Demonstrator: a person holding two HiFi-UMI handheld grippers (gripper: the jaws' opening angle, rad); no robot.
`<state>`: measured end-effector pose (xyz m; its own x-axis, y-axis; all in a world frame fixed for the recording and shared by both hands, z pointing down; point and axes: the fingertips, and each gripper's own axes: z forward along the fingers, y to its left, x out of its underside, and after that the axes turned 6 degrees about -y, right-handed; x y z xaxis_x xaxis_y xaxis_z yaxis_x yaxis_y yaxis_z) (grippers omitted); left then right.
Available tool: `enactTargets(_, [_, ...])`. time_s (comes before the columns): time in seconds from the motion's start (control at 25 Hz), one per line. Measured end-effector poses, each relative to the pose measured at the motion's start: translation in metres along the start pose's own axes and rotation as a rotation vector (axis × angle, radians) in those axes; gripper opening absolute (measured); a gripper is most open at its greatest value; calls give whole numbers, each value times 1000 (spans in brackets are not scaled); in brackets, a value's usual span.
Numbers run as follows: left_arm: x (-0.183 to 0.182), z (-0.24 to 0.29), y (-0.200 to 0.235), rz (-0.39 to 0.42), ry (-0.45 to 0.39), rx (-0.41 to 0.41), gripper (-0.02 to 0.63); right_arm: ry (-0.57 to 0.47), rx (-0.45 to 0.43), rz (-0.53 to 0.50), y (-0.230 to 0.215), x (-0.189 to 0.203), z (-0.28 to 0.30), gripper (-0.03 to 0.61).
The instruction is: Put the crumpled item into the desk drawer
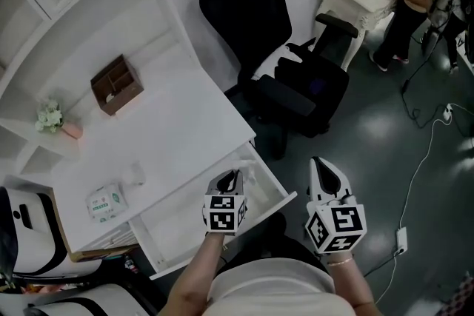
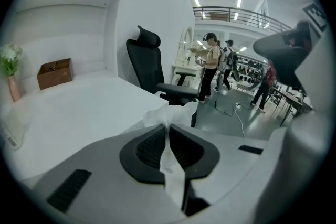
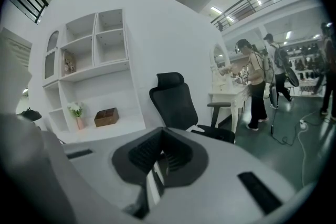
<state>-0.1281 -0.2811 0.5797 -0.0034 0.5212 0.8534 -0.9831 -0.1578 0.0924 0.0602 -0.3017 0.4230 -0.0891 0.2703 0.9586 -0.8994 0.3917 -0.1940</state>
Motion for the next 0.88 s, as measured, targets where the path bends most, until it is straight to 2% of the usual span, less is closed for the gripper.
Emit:
enactTargets(0.2, [28,17,2,27,90,-20,20,5,4,2,-4,0,-1,2])
enactTargets(0.44, [56,34,3,3,177,-22,20,17,14,3,-9,3,-4,2])
enactTargets(0.6, [74,44,6,9,258,-27,20,21,22,3,-12,5,-7,2])
enactTargets(0.88, [94,54,5,12,344,-35,20,25,28,4,-15,6,-11,2])
